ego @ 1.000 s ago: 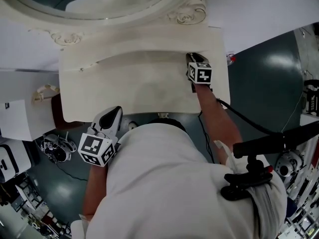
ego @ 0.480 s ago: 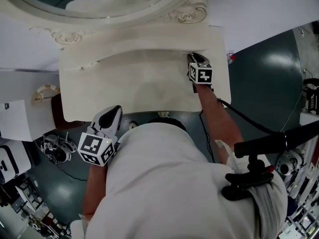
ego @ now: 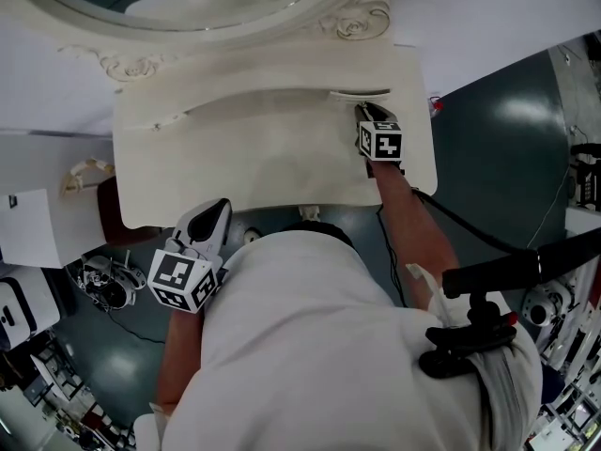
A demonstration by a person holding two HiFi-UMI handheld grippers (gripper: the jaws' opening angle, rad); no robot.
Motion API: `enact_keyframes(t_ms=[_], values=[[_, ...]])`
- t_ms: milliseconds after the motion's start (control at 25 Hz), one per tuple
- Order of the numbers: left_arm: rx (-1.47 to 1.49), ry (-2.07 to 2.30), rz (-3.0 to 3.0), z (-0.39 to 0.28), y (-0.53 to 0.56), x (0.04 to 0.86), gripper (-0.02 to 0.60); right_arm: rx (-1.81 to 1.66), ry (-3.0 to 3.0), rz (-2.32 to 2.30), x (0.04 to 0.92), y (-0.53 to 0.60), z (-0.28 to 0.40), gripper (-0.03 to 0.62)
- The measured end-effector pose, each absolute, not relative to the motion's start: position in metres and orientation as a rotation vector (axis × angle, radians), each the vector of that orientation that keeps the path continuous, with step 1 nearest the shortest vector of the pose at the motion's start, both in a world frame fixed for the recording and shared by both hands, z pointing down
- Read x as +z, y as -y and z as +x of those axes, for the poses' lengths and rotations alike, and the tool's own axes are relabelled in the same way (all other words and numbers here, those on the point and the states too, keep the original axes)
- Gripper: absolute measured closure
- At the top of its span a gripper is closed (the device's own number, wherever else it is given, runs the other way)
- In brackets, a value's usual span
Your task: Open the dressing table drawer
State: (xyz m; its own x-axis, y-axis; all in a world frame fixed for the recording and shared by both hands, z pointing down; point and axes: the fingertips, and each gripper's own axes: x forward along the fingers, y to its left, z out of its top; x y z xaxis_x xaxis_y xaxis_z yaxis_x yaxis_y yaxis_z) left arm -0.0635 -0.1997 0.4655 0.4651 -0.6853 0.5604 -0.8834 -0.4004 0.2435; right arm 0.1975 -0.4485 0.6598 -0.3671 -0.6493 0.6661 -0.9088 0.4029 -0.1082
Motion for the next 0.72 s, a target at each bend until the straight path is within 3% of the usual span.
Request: enact_keyframes(t_ms=[720], values=[[0.502, 1.255, 2.236, -0.064, 0.186, 0.468, 0.578, 0.634, 2.111, 1.32, 0.66, 0.419, 0.202, 0.497]])
